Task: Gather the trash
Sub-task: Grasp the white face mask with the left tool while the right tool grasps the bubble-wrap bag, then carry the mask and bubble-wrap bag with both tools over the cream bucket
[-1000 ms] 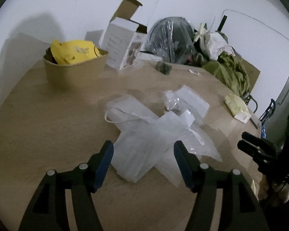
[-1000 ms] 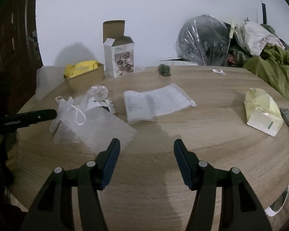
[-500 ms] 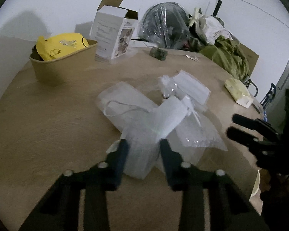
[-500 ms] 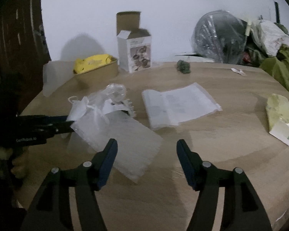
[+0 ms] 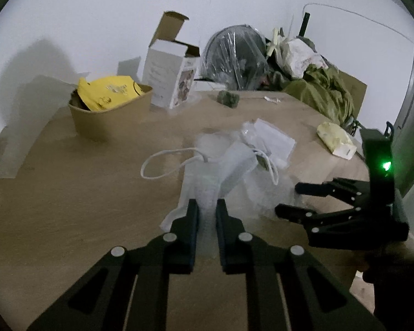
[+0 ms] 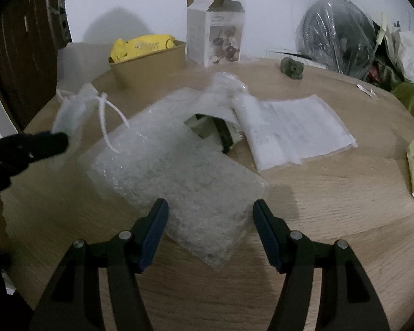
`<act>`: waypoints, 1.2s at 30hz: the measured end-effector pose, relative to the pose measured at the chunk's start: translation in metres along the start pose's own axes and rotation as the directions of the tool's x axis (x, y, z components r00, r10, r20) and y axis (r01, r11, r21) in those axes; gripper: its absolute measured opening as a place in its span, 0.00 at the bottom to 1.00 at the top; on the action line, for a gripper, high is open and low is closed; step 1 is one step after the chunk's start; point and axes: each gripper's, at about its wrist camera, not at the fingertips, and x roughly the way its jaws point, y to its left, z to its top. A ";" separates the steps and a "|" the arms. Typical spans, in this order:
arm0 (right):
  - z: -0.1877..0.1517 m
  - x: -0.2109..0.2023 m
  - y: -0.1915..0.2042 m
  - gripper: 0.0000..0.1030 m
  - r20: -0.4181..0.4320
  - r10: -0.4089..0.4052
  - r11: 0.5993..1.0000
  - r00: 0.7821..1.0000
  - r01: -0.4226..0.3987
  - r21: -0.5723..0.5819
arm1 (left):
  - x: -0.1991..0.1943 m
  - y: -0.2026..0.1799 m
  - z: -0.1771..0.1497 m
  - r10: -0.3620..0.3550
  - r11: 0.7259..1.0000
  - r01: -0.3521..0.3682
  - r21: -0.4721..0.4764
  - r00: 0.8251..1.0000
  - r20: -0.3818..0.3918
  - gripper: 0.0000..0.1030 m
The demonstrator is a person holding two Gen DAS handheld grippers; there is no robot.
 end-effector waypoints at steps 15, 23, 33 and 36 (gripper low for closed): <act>-0.017 -0.021 0.009 0.10 0.053 0.030 0.997 0.998 -0.026 -0.078 | -0.024 -0.006 -0.003 0.029 1.000 -0.028 -0.011 0.998 0.055 0.11; -0.029 -0.068 0.000 0.10 0.163 0.038 0.998 0.986 -0.028 -0.063 | -0.034 -0.020 -0.003 0.027 1.000 -0.028 0.005 0.997 0.078 0.12; -0.047 -0.117 -0.017 0.10 0.255 0.002 0.999 0.967 0.007 -0.034 | -0.047 -0.054 0.001 0.001 0.998 -0.009 0.069 0.994 0.105 0.12; -0.053 -0.133 -0.027 0.10 0.282 -0.016 1.000 0.959 0.021 -0.014 | -0.052 -0.068 0.003 -0.013 0.995 0.001 0.099 0.993 0.120 0.12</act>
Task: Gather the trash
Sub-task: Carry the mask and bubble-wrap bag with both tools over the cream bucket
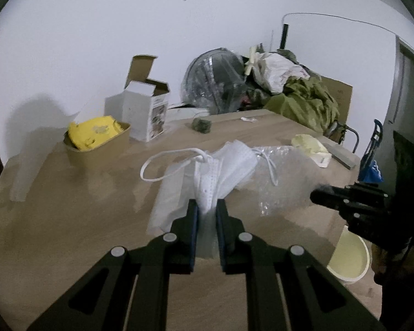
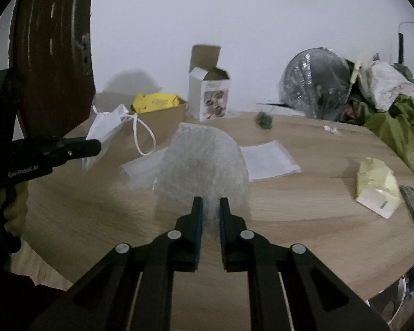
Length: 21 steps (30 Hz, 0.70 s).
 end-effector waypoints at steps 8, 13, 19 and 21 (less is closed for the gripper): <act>-0.021 -0.039 -0.029 0.10 0.043 -0.067 0.996 0.997 0.064 0.057 | 0.002 -0.033 0.007 -0.033 0.998 0.032 0.050 0.999 0.011 0.12; -0.040 -0.056 -0.049 0.10 0.038 -0.126 0.987 0.991 0.121 0.104 | 0.016 -0.056 0.006 -0.072 0.994 0.073 0.083 0.997 -0.014 0.12; -0.065 -0.079 -0.078 0.10 0.021 -0.210 0.964 0.977 0.204 0.171 | 0.031 -0.086 0.006 -0.140 0.980 0.145 0.137 0.989 -0.044 0.12; -0.073 -0.086 -0.087 0.10 0.016 -0.239 0.954 0.971 0.231 0.190 | 0.035 -0.096 0.006 -0.164 0.974 0.170 0.152 0.985 -0.052 0.12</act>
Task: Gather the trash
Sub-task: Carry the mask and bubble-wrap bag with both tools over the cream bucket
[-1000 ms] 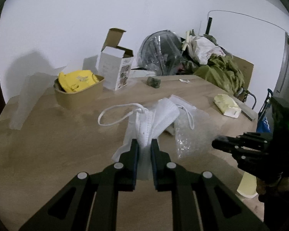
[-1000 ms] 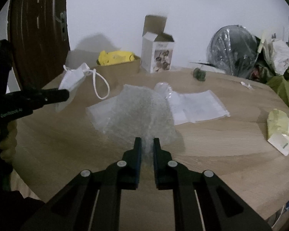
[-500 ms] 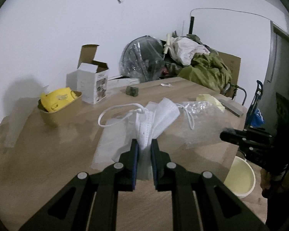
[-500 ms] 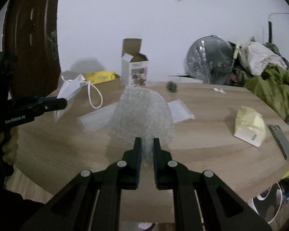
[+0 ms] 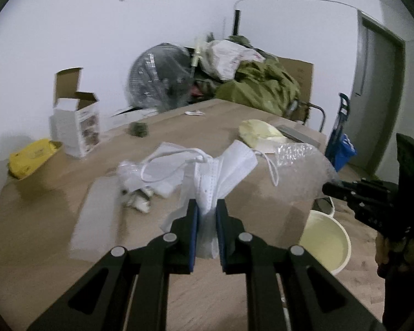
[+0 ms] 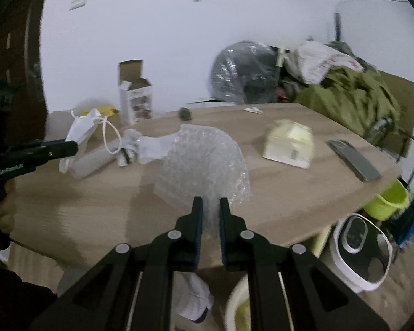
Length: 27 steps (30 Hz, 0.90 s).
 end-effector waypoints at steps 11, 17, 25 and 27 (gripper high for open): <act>-0.043 -0.033 -0.061 0.10 -0.035 -0.161 0.980 0.986 0.164 0.108 | 0.028 -0.050 0.009 -0.122 0.989 0.124 0.083 0.992 -0.027 0.12; -0.068 -0.044 -0.084 0.10 -0.071 -0.222 0.959 0.973 0.230 0.163 | 0.046 -0.076 0.009 -0.181 0.975 0.187 0.121 0.982 -0.058 0.12; -0.104 -0.045 -0.111 0.10 -0.138 -0.260 0.931 0.956 0.286 0.227 | 0.065 -0.105 0.007 -0.240 0.953 0.253 0.163 0.966 -0.099 0.12; -0.111 -0.041 -0.116 0.10 -0.159 -0.263 0.926 0.952 0.295 0.235 | 0.071 -0.113 0.005 -0.253 0.948 0.269 0.168 0.961 -0.112 0.12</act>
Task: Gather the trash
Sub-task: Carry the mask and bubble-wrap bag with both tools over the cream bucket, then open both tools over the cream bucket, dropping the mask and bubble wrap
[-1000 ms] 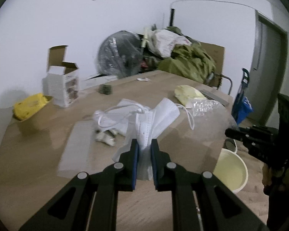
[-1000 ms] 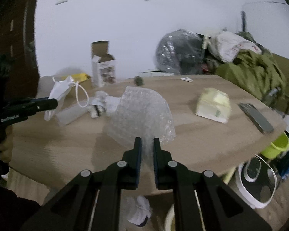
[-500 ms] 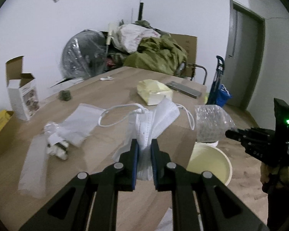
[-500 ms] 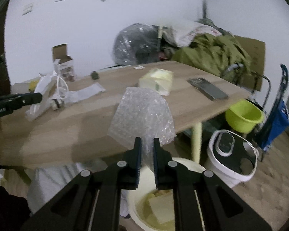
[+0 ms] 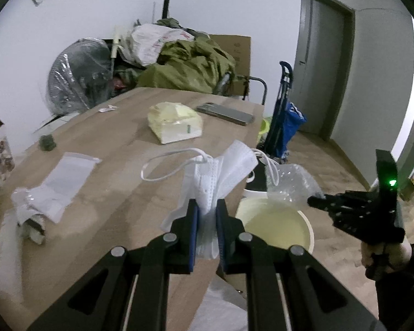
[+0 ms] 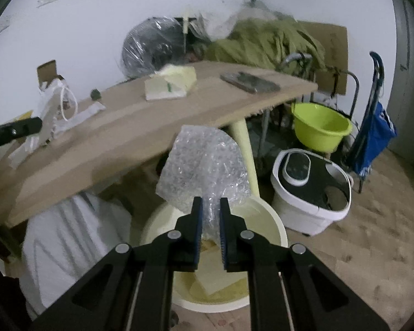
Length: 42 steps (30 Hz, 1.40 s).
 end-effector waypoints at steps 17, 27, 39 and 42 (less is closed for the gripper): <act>-0.042 0.047 -0.039 0.40 -0.133 -0.041 0.993 0.990 0.055 0.108 | 0.067 -0.056 -0.001 -0.125 0.985 0.137 0.100 0.985 -0.116 0.12; -0.054 0.038 -0.061 0.40 -0.138 -0.115 0.981 0.984 0.134 0.141 | 0.110 -0.090 -0.003 -0.189 0.964 0.220 0.149 0.963 -0.194 0.12; -0.070 0.008 -0.080 0.40 -0.141 -0.188 0.957 0.972 0.213 0.195 | 0.157 -0.121 -0.011 -0.205 0.950 0.266 0.165 0.926 -0.317 0.12; -0.072 0.001 -0.083 0.40 -0.136 -0.201 0.953 0.970 0.226 0.202 | 0.164 -0.125 -0.014 -0.217 0.949 0.279 0.147 0.915 -0.339 0.20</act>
